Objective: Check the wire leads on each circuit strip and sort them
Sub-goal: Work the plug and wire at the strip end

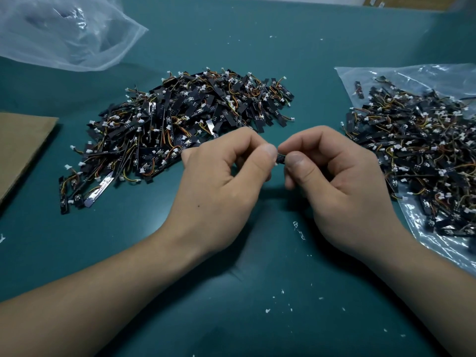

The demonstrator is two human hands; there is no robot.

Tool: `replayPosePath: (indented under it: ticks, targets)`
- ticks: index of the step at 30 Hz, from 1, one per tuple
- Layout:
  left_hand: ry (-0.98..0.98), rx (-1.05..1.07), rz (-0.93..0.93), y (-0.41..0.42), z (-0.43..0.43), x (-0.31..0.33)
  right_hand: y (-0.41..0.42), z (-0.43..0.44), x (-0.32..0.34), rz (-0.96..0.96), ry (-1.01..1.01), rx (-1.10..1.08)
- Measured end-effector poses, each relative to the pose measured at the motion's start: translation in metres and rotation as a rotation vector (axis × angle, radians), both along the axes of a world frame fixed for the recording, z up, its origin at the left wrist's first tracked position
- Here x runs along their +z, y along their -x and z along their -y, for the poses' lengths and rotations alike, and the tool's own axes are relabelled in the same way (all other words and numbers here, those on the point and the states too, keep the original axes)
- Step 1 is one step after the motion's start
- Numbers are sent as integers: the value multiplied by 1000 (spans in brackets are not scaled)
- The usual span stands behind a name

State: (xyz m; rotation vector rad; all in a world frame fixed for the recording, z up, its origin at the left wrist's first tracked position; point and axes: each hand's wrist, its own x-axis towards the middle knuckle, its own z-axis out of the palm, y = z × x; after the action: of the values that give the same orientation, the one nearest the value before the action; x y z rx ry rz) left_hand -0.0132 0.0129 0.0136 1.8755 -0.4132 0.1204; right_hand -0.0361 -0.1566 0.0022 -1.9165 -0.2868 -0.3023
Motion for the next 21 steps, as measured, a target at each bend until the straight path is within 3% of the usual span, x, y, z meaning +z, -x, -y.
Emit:
replayPosePath:
  ticks: [5,12,21]
  targets:
    - [-17,2,19,1,1,1,-1,1,1,-17,-67,-35]
    - [13,-23,0,-1,-1,-2,-1,-1,2,-67,115,-22]
    - [16,-25,18,-1,-1,-4,0,0,5,-74,57,-10]
